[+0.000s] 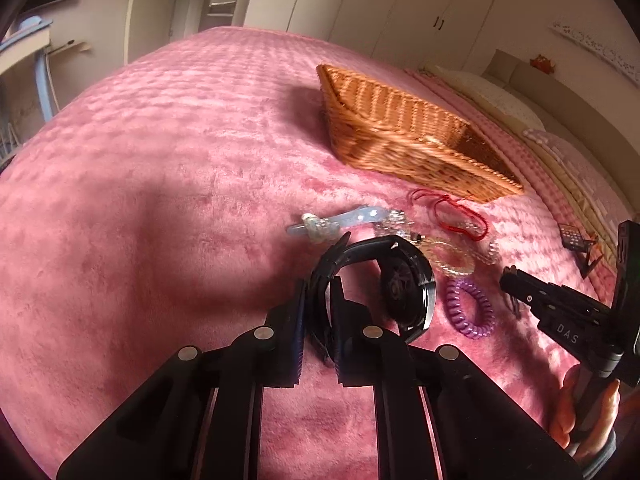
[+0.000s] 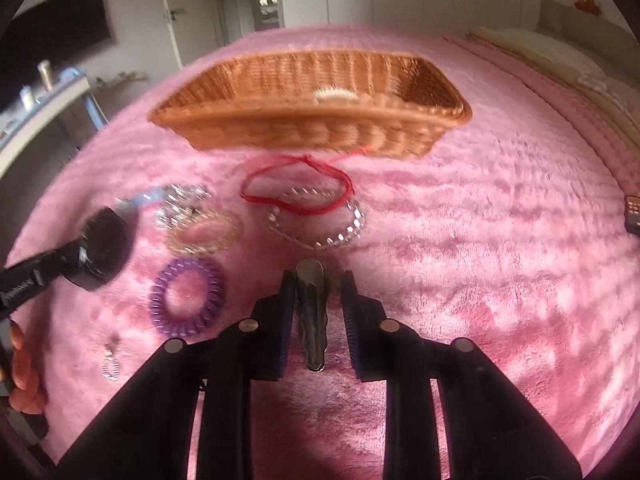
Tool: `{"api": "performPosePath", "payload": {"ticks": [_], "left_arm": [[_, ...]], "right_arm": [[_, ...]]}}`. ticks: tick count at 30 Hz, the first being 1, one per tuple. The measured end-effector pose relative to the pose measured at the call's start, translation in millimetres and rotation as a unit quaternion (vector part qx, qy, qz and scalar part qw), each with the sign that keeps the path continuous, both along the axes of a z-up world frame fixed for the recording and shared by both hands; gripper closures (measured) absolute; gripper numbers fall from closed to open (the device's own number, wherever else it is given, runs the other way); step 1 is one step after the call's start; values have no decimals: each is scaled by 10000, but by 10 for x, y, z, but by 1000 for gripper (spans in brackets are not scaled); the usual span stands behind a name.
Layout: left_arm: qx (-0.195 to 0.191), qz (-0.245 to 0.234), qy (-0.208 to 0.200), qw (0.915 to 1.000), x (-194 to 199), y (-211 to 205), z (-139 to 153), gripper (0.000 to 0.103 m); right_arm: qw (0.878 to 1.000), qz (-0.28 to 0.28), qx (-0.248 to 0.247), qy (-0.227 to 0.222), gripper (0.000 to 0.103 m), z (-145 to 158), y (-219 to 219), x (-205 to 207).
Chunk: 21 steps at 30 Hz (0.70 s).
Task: Organize jewelry
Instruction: 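Carry the watch and grey clip into the basket and open both tools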
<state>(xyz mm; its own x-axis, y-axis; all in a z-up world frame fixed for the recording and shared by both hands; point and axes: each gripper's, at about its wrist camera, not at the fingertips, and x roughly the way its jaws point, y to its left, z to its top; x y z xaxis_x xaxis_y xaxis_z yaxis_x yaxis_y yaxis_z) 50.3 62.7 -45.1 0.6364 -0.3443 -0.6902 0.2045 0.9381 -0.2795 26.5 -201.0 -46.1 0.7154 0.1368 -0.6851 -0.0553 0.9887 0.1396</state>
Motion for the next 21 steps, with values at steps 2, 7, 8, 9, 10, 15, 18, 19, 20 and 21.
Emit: {"api": "performPosePath", "payload": {"ticks": [2,7,8,9,10,15,18,19,20,21], "left_arm": [[-38,-31,-124,9999,-66,-18,44,94],[-321,-88,-354,9988,-198,-58,184,94],[-368,-99,-405,9985,-213,-76,230,94],[-370,-103,-465,9982,-216,-98,279,94],[-368,-106,-532,9979,-226,-125,336,94],[-431,-205,-889,9949,-156,-253,691,94],[-390,-250,-1055,9933,-7,-366,892,94],[-372,-254,-1105,9928,49,-401,948,94],[-344,-258,-1169,9922,128,-448,1021,94],[-328,-259,-1212,9917,209,-489,1073,94]], "right_arm": [[9997,88,104,-202,82,62,-23,-77],[9985,146,234,-473,82,206,-69,-189],[9982,144,237,-538,82,263,-81,-212],[9978,139,228,-604,82,318,-90,-232],[9975,133,214,-659,82,361,-104,-224],[9947,155,163,-1003,82,745,-160,-185],[9932,191,173,-1136,82,961,-201,-50],[9928,189,169,-1171,82,1033,-222,29],[9924,193,168,-1200,82,1101,-249,125],[9923,195,159,-1214,82,1142,-264,190]]}}
